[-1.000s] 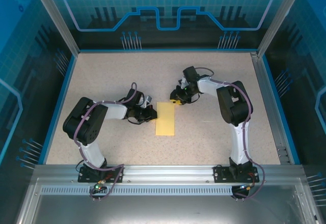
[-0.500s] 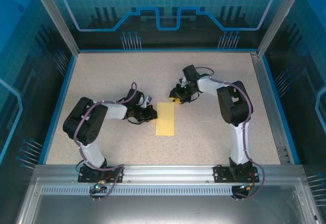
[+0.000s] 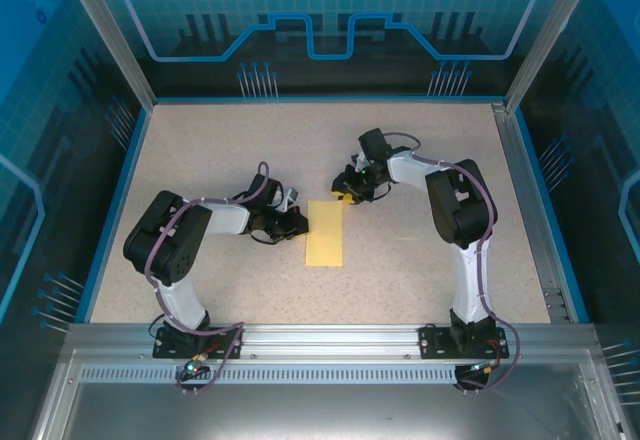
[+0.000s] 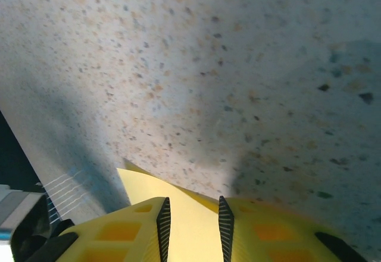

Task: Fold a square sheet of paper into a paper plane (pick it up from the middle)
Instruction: Fold the square sheet of paper in half at the center of the table.

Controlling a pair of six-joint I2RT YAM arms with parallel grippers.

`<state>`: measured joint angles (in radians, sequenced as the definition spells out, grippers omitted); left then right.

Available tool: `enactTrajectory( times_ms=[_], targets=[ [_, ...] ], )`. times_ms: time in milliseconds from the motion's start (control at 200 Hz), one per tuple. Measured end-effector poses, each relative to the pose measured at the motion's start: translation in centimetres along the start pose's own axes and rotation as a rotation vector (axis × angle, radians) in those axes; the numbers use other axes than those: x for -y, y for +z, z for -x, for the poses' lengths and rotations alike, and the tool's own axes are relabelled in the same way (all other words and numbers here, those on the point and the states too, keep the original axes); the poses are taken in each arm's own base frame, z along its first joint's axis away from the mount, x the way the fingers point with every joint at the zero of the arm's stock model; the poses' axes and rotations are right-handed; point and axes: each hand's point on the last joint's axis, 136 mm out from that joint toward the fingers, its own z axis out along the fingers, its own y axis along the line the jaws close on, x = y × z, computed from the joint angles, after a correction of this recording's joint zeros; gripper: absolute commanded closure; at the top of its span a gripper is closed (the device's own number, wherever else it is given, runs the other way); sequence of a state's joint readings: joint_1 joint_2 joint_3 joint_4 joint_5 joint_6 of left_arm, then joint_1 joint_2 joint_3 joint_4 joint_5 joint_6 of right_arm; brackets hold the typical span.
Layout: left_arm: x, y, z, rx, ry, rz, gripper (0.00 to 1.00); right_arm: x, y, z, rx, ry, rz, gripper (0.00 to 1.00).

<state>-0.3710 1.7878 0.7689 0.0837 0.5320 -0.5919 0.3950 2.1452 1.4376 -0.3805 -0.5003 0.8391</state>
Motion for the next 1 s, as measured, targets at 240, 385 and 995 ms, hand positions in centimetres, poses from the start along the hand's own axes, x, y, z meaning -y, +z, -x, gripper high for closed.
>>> enactTrajectory(
  times_ms=[240,385,995],
  targets=[
    [0.0,0.0,0.0,0.0,0.0,0.0,0.95,0.3,0.2,-0.1,0.003,-0.005,0.009,0.7],
    [0.0,0.0,0.0,0.0,0.0,0.0,0.94,0.2,-0.1,-0.3,0.015,-0.018,0.016,0.7],
    [0.0,0.0,0.0,-0.005,-0.004,0.004,0.95,0.7,-1.0,-10.9,-0.068,-0.172,0.054,0.68]
  ],
)
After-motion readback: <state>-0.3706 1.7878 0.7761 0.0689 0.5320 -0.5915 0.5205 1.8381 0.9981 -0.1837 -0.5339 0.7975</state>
